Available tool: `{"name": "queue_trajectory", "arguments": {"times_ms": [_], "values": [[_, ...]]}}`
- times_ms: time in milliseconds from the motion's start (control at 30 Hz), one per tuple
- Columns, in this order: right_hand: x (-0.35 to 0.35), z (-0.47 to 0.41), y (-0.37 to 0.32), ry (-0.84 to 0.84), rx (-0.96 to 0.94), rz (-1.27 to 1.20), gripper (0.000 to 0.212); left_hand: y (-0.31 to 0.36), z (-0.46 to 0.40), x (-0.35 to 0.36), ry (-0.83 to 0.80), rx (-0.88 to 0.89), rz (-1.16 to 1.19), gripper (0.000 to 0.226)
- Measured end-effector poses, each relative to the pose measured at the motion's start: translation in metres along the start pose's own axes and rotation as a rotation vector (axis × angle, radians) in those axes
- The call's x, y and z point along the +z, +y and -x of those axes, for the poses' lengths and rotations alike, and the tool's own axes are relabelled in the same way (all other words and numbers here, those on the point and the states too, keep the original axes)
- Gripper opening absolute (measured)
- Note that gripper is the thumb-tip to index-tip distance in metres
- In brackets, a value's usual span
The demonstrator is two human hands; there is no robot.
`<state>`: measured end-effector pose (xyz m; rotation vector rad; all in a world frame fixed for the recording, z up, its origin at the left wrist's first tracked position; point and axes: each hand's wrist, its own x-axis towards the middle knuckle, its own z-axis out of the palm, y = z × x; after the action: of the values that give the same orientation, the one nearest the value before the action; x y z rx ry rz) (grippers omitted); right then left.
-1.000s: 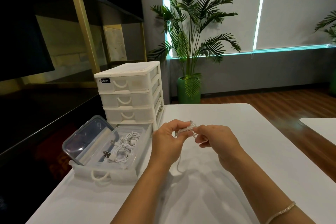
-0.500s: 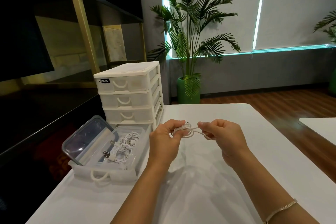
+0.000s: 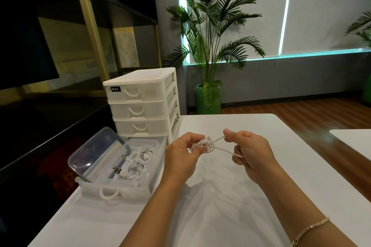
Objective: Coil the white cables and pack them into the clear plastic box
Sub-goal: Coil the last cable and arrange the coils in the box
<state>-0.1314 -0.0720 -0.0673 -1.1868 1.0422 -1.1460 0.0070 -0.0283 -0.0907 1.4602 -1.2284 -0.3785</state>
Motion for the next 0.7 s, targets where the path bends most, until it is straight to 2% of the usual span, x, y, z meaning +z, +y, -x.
{"name": "queue_trajectory", "arguments": {"times_ms": [200,367,433,500,600,700], "values": [[-0.0023,-0.0032,-0.0014,0.017,-0.005,0.039,0.024,-0.0074,-0.0025,-0.0011,0.025,0.0,-0.024,0.021],[-0.0004,-0.0004,-0.0047,-0.002,0.013,-0.057,0.021,-0.008,-0.0028,-0.0009,0.034,0.02,-0.055,0.017],[-0.0007,0.0019,-0.0063,0.001,-0.016,-0.007,0.022,-0.0069,-0.0031,-0.0001,0.029,0.023,-0.07,0.014],[-0.0019,0.0015,-0.0068,0.024,-0.044,0.046,0.024,-0.0063,-0.0032,0.0004,-0.029,0.01,-0.06,0.013],[-0.0039,-0.0017,-0.0053,0.079,-0.077,0.093,0.024,-0.0058,-0.0015,0.0021,-0.178,-0.026,0.002,0.026],[-0.0034,-0.0031,-0.0024,0.12,-0.11,0.124,0.024,-0.001,0.0006,0.0034,-0.243,-0.029,0.03,0.034]]}}
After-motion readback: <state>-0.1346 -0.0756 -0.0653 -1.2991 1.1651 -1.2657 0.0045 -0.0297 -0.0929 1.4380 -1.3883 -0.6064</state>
